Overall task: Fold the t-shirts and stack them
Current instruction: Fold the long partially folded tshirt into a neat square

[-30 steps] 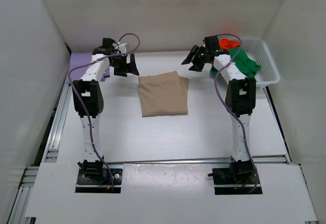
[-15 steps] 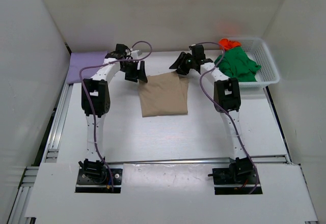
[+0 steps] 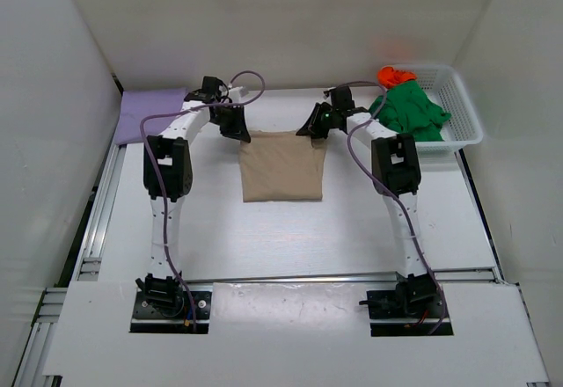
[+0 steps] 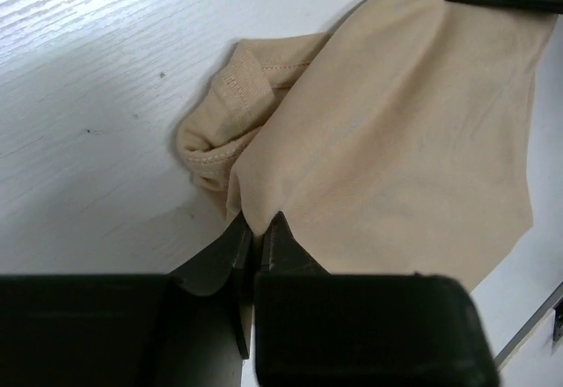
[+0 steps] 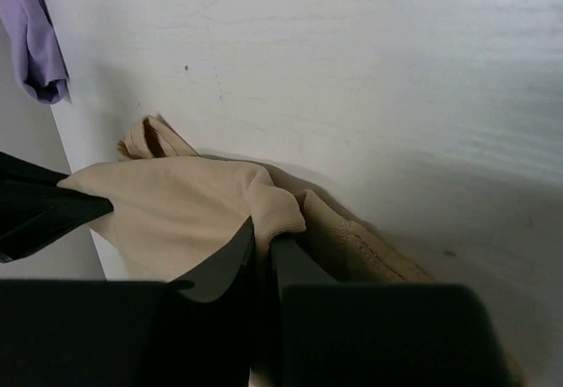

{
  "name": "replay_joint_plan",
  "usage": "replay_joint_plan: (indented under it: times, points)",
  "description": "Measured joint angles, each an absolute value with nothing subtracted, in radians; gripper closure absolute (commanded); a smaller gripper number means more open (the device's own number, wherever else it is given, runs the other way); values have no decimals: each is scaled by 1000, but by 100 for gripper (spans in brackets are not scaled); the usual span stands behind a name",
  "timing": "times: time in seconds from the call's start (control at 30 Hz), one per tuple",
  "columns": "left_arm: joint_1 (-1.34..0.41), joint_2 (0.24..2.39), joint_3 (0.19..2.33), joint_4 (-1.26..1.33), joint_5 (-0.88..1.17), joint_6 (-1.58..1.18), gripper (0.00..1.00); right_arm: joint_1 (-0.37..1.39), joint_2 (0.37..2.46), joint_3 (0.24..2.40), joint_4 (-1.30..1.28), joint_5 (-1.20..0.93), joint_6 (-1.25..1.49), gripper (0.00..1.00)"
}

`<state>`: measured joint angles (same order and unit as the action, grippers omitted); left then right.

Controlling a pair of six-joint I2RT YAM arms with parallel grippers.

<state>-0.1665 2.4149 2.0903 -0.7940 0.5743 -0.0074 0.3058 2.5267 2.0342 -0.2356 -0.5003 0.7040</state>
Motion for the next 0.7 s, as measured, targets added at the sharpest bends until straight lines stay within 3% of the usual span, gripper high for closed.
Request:
replay_joint_plan:
  times: [0.27,0.47,0.7]
  points:
    - [-170,2303,2022,-794,577,-8,89,311,2316,1897,-276,-477,661,99]
    - [-191,2040,1874,-780,576,-7,89,349,2007,1740,-277,-445,599,100]
    - [-238,1678,1588,-828,593,-7,89,447,1584,1352,-289,-407,591,100]
